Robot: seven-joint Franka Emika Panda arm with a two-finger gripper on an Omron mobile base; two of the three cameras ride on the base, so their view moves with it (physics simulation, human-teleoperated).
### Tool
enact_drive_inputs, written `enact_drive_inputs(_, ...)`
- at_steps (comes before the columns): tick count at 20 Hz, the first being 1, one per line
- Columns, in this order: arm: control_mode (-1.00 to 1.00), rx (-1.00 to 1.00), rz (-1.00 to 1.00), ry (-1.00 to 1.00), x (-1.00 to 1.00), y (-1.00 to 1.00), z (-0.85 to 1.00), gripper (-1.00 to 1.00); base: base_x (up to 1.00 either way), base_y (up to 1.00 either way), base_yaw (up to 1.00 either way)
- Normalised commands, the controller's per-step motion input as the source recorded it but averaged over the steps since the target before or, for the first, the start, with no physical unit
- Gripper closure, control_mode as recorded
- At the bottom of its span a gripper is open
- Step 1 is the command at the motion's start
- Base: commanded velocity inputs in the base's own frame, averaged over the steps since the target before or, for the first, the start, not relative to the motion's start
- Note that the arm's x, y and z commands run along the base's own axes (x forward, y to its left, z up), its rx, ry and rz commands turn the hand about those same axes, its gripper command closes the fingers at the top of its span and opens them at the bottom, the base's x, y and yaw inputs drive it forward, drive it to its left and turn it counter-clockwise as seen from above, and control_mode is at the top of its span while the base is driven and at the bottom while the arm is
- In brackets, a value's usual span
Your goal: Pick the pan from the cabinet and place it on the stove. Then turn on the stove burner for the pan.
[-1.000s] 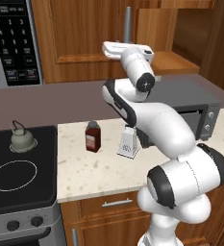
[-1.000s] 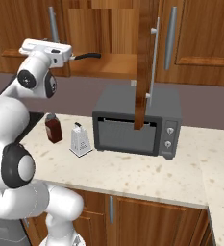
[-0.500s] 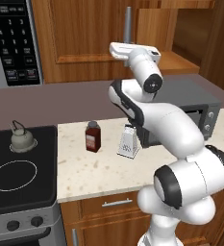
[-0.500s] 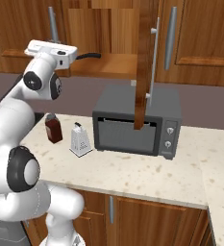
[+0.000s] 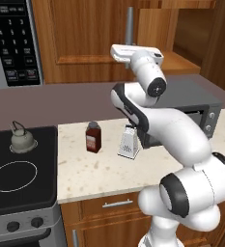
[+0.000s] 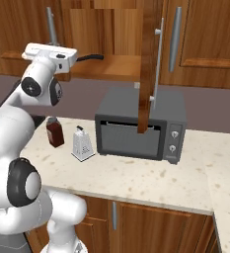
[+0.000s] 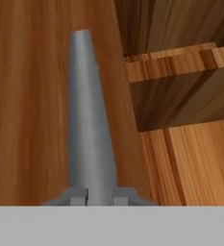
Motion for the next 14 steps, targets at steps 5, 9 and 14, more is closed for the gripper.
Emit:
enact_drive_inputs(5,-1.00,0.00,0.00,0.00,-0.40,0.26,0.00,1.00,0.00,0.00,0.00)
enact_drive_inputs(9,-1.00,0.00,0.01,0.00,-0.40,0.41,0.00,1.00,0.00,0.00,0.00)
enact_drive_inputs(14,-1.00,0.00,0.04,0.03,-0.47,0.46,0.00,1.00,0.00,0.00,0.00)
